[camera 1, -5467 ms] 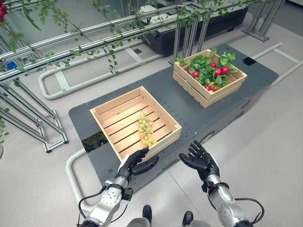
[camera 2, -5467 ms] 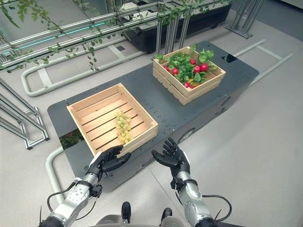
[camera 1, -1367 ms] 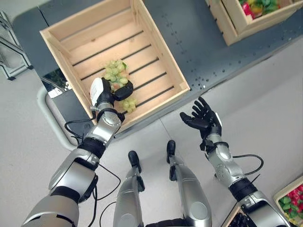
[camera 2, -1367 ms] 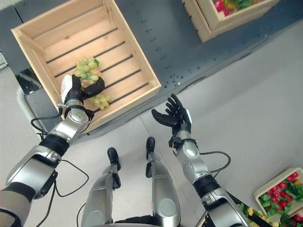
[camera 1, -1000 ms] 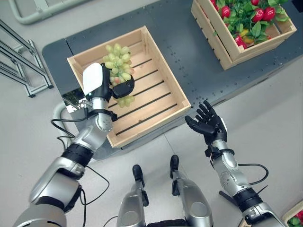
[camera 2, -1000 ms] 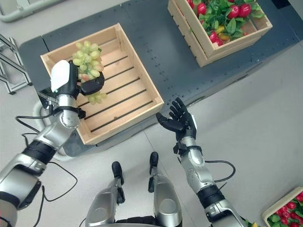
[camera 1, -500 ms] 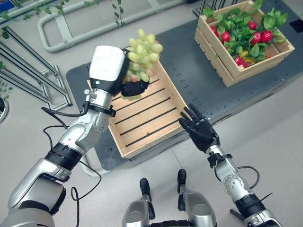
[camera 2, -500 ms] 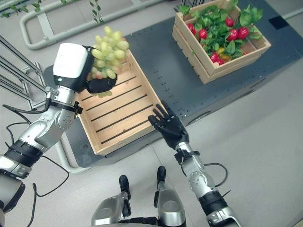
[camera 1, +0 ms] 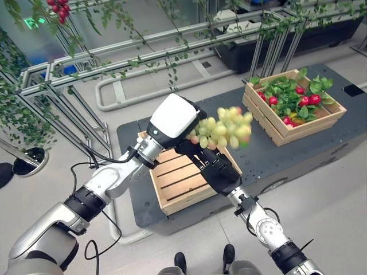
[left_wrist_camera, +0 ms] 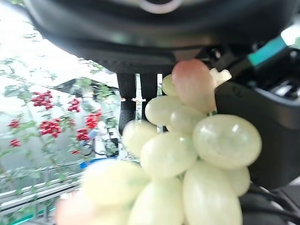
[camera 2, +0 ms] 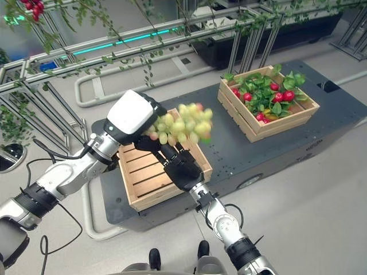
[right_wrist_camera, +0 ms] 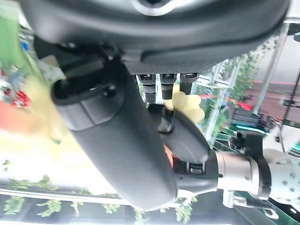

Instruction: Pick up the fruits from the basket on one side to the basket on the other side

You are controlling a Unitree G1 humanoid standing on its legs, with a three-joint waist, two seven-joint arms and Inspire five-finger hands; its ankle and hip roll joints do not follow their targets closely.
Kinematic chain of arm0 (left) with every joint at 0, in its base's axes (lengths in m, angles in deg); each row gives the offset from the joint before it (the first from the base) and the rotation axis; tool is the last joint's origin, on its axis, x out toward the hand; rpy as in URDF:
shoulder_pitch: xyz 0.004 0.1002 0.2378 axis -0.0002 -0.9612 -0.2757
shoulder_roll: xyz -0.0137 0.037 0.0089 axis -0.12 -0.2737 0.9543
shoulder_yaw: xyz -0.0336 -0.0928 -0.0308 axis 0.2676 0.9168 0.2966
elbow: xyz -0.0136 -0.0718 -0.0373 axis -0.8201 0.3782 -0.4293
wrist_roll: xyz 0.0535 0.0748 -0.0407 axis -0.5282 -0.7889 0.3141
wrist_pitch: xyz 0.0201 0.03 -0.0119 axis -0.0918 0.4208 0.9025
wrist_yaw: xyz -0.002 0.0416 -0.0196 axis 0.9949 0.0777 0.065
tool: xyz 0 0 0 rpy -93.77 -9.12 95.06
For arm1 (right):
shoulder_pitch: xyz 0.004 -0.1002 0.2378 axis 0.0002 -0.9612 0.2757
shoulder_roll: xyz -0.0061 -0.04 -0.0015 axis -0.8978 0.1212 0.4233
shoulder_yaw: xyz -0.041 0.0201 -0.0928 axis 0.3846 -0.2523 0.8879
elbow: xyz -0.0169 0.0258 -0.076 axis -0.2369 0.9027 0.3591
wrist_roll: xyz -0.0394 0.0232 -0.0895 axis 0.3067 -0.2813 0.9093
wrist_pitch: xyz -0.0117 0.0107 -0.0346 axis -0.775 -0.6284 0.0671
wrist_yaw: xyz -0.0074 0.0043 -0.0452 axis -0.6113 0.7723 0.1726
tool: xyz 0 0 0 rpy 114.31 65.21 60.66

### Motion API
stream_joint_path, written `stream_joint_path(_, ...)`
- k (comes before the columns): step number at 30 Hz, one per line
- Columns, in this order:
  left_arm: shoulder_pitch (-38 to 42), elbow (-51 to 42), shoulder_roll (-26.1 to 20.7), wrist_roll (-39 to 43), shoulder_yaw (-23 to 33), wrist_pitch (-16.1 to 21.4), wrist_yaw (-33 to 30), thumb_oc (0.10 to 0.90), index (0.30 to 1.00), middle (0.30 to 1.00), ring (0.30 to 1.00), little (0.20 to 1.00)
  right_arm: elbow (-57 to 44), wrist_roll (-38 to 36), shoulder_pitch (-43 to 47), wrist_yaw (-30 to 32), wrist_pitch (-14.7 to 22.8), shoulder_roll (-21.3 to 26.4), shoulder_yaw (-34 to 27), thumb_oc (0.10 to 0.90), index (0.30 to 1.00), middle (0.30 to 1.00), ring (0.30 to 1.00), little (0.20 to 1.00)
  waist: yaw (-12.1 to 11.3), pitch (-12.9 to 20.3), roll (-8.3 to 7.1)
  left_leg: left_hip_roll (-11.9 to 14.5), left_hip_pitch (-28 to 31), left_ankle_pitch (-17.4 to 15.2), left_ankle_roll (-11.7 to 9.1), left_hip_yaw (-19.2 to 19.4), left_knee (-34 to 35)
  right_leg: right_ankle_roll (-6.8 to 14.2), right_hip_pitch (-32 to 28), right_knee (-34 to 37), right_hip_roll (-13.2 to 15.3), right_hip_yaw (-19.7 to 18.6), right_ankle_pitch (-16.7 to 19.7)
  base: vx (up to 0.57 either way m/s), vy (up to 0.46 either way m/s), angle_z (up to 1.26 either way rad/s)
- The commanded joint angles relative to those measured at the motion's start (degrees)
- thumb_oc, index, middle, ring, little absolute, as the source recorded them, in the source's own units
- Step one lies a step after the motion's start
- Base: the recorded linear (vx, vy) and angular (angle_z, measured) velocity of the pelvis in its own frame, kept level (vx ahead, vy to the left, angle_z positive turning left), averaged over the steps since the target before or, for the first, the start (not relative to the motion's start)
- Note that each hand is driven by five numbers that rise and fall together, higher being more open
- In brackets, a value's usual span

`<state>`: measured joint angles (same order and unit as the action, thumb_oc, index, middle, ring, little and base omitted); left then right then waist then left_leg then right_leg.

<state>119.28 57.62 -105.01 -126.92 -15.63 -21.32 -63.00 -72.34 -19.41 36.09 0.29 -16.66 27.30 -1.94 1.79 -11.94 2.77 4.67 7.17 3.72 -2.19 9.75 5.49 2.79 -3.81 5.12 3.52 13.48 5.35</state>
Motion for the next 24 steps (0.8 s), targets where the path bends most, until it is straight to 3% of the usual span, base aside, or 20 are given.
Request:
stream_joint_path(1,3.16,1.84,0.76,-0.94,1.24,0.82,-1.22,0.400,0.300,0.300,0.300,0.300,-10.00,-6.00,2.47,-10.94,3.19,-4.08,-0.39,0.800,0.900,0.900,0.900,0.900,-0.36,5.88,-0.87,-1.68,0.92,-6.82,-0.26,-1.80,-0.49,2.60,-5.55,-0.12,3.03,0.48,-7.26,0.00,0.000,0.00)
stream_joint_path(5,1.93,4.92,-0.30,-0.24,0.72,0.60,-0.58,0.400,0.300,0.300,0.300,0.300,-13.53,-4.31,3.38,-10.09,6.76,-3.58,-0.39,0.800,0.900,0.900,0.900,0.900,-0.55,6.26,-0.98,-1.63,1.20,-6.99,0.00,-1.65,-0.49,2.82,-5.73,-0.12,3.14,0.31,-7.27,0.00,0.000,0.00)
stream_joint_path(14,-0.31,8.75,-1.70,0.59,2.91,-0.43,-1.22,0.400,0.300,0.300,0.300,0.300,-14.49,3.62,2.86,-7.30,9.64,-1.59,-1.44,0.800,0.900,0.900,0.900,0.900,-0.45,6.74,-1.15,-1.28,1.16,-6.78,0.10,-1.07,-0.49,2.88,-5.34,-0.12,3.14,-0.20,-7.00,0.00,0.000,0.00)
stream_joint_path(20,-1.24,9.36,-2.88,0.19,5.02,-0.86,-3.44,0.400,0.300,0.300,0.300,0.300,-12.39,14.58,1.24,-4.30,8.37,1.71,-2.06,0.800,0.900,0.900,0.900,0.900,0.05,7.06,-1.45,-1.03,1.17,-6.72,0.00,-0.64,-0.49,2.95,-5.10,-0.12,3.16,-0.80,-6.95,0.00,0.000,-0.02)
stream_joint_path(24,-0.83,7.65,-6.36,-0.22,6.77,-1.42,-4.80,0.400,0.300,0.300,0.300,0.300,-8.78,27.68,-0.44,-0.23,3.93,8.96,-2.87,0.800,0.900,0.900,0.900,0.900,0.87,7.26,-1.94,-0.70,1.28,-6.65,-0.18,0.35,-0.49,3.15,-4.86,-0.12,3.26,-1.06,-6.72,-0.01,0.005,-0.04)
